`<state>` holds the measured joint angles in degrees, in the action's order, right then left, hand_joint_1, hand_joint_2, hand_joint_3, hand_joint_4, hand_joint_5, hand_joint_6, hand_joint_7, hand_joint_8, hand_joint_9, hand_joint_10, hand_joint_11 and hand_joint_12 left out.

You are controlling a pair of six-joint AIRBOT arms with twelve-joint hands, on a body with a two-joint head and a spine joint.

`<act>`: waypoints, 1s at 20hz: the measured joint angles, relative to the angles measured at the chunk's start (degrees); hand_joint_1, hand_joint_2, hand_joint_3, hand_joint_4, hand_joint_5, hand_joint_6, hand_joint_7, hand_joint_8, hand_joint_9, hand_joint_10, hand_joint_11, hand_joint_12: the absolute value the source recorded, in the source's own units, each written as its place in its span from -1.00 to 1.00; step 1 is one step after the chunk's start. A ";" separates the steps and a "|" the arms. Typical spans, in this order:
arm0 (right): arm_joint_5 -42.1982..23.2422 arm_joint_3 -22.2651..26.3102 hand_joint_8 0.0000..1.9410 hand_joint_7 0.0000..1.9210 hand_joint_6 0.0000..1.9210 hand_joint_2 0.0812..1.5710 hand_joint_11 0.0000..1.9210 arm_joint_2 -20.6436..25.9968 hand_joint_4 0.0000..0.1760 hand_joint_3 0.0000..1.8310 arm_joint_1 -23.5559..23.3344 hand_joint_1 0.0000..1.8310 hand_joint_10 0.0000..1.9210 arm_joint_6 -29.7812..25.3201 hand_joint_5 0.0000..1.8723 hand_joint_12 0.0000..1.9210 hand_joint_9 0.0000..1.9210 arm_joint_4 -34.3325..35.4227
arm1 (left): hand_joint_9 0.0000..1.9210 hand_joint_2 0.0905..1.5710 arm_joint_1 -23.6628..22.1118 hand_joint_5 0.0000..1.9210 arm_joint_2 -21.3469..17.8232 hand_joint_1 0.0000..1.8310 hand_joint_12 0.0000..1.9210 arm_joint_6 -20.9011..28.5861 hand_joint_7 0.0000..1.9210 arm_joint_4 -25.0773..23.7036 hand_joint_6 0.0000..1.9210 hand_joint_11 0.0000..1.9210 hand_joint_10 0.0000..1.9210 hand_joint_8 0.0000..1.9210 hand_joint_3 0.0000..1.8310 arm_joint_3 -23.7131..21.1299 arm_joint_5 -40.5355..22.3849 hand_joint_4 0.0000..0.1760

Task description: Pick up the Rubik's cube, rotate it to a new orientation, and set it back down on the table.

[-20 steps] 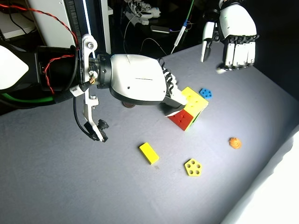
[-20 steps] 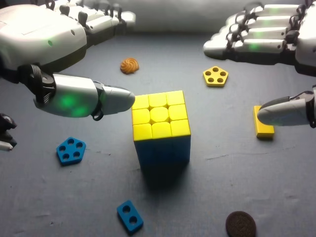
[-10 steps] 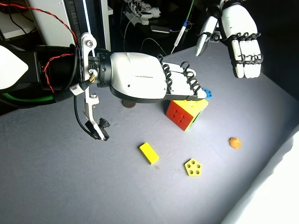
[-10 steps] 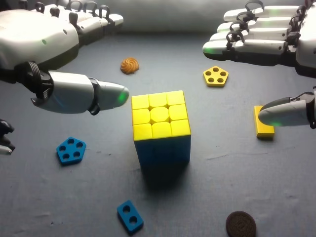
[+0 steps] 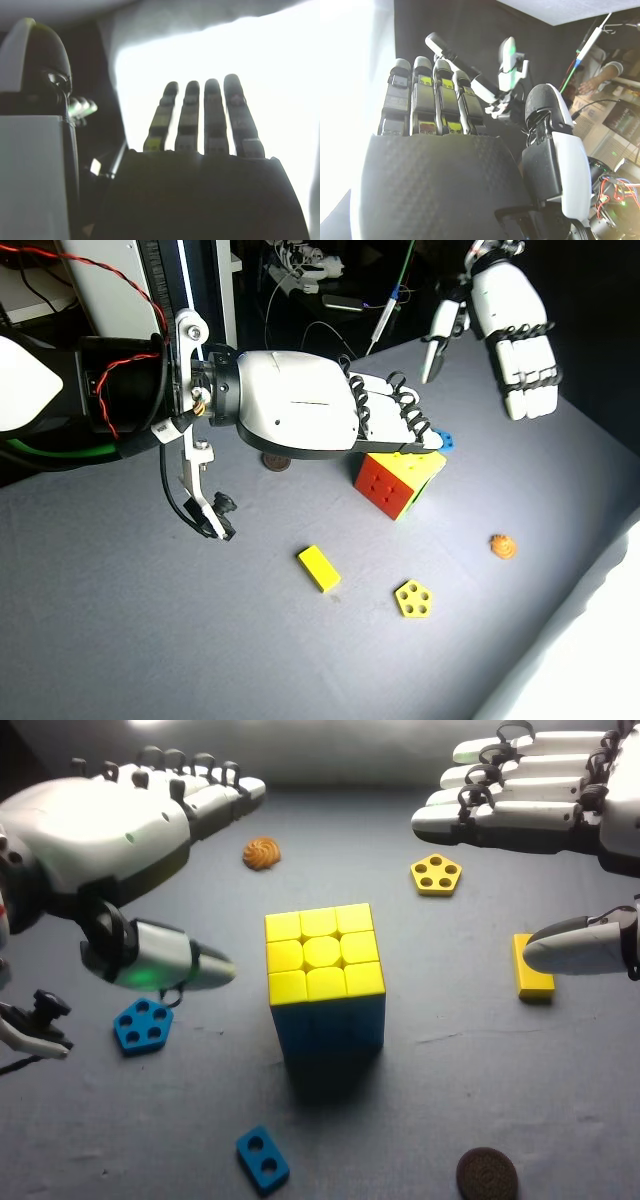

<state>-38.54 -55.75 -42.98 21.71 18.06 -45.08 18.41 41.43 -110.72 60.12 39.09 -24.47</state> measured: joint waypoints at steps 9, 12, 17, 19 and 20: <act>-0.17 0.00 -0.99 -0.91 -0.98 0.57 -0.98 0.00 -1.00 -1.00 0.00 -0.83 -0.99 0.00 -0.95 -0.98 -0.93 -0.07 | -1.00 0.29 7.41 -1.00 1.70 -0.03 -1.00 3.02 -1.00 7.43 -1.00 -1.00 -1.00 -1.00 -0.97 -3.52 -11.63 -1.00; -0.15 0.00 -0.99 -0.91 -1.00 0.57 -1.00 0.00 -1.00 -1.00 0.00 -0.83 -1.00 0.00 -0.99 -0.98 -0.95 -0.04 | -1.00 0.24 7.58 -1.00 2.89 0.04 -0.99 3.19 -1.00 9.03 -1.00 -0.98 -1.00 -1.00 -0.99 -3.63 -12.66 -1.00; -0.20 0.00 -0.99 -0.88 -0.99 0.59 -1.00 0.00 -1.00 -1.00 0.00 -0.81 -0.99 0.00 -0.97 -1.00 -0.93 -0.04 | -1.00 0.24 8.72 -1.00 6.67 0.04 -0.99 7.37 -1.00 9.88 -1.00 -0.99 -1.00 -1.00 -1.00 -3.63 -14.27 -1.00; -0.20 0.00 -1.00 -0.89 -1.00 0.59 -1.00 0.00 -1.00 -1.00 0.00 -0.85 -1.00 0.02 -0.98 -1.00 -0.93 -0.09 | -1.00 0.25 9.38 -1.00 7.72 0.03 -1.00 8.48 -1.00 9.77 -1.00 -1.00 -1.00 -1.00 -1.00 -3.69 -15.85 -1.00; -0.20 0.00 -1.00 -0.92 -1.00 0.60 -1.00 0.00 -1.00 -0.99 0.00 -0.86 -1.00 0.02 -1.00 -1.00 -0.95 -0.07 | -1.00 0.25 9.64 -1.00 8.20 0.03 -1.00 8.66 -1.00 9.75 -1.00 -1.00 -1.00 -1.00 -0.99 -3.69 -16.37 -1.00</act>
<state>-38.74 -55.75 -42.98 21.71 18.09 -45.15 28.05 49.63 -102.06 69.87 35.40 -40.84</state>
